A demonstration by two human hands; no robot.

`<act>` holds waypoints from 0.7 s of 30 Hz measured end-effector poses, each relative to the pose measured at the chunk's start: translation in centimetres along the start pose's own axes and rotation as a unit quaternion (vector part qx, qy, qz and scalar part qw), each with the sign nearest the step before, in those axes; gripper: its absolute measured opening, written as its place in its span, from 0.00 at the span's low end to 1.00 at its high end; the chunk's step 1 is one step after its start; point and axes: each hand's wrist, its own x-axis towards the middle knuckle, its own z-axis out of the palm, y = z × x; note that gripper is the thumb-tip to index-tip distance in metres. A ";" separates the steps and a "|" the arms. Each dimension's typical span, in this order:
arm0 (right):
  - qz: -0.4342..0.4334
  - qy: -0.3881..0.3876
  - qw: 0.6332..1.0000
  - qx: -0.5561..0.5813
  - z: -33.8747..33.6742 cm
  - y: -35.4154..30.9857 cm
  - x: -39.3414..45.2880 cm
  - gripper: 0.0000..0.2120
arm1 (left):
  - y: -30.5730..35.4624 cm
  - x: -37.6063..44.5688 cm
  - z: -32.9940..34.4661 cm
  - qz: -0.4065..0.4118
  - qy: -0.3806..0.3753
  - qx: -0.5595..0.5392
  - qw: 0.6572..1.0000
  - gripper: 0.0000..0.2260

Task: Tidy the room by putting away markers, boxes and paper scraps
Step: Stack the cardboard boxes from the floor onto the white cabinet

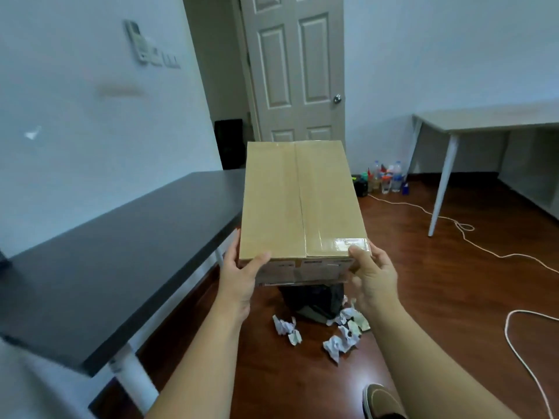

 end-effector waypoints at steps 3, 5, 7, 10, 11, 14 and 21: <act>-0.027 -0.047 0.998 0.043 3.6 -2.5 -2.0 0.17 | 4.8 -0.9 -0.7 0.052 0.007 -0.016 0.998 0.32; -0.044 -0.075 0.994 0.061 6.6 -3.8 -3.3 0.16 | 8.0 -1.5 -1.7 0.094 0.013 -0.031 0.995 0.33; -0.059 -0.113 0.988 0.084 9.8 -4.6 -4.6 0.16 | 11.5 -2.4 -3.1 0.138 0.028 -0.030 0.990 0.34; -0.070 -0.186 0.973 0.114 15.1 -5.1 -6.7 0.18 | 17.1 -4.4 -5.9 0.208 0.050 0.005 0.977 0.34; -0.069 -0.210 0.968 0.118 17.0 -5.1 -7.6 0.20 | 19.0 -5.3 -7.1 0.229 0.063 0.022 0.971 0.35; -0.059 -0.279 0.950 0.128 22.9 -4.7 -10.5 0.25 | 24.3 -7.9 -11.3 0.283 0.113 0.075 0.949 0.38; -0.054 -0.430 0.895 0.106 35.4 -2.3 -18.4 0.28 | 33.2 -13.9 -21.1 0.339 0.252 0.214 0.881 0.41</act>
